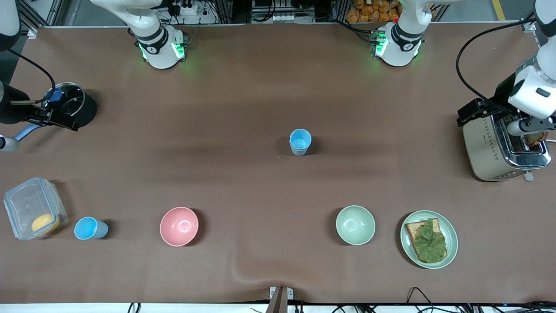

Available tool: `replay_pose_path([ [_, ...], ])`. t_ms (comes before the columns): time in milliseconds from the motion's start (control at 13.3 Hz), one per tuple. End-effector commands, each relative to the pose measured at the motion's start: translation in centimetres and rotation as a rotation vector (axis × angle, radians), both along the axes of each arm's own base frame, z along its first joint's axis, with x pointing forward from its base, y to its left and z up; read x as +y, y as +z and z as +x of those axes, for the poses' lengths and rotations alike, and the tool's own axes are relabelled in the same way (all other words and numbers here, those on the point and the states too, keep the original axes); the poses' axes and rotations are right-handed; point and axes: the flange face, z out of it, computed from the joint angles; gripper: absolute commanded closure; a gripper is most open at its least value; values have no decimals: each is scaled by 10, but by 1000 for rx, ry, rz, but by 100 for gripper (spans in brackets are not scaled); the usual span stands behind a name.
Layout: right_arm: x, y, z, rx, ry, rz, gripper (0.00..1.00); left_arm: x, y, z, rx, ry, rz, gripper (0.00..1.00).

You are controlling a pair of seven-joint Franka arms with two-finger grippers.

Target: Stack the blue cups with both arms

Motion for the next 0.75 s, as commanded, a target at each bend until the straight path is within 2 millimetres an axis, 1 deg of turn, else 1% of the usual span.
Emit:
replay_pose_path([
  [0, 0, 5, -9, -1, -18, 10, 0, 8, 8, 4, 7, 0, 27, 0],
  [151, 0, 5, -9, -1, -16, 10, 0, 9, 5, 5, 13, 0, 27, 0],
  [678, 1, 5, -9, -1, -16, 10, 0, 9, 6, 7, 10, -3, 23, 0],
])
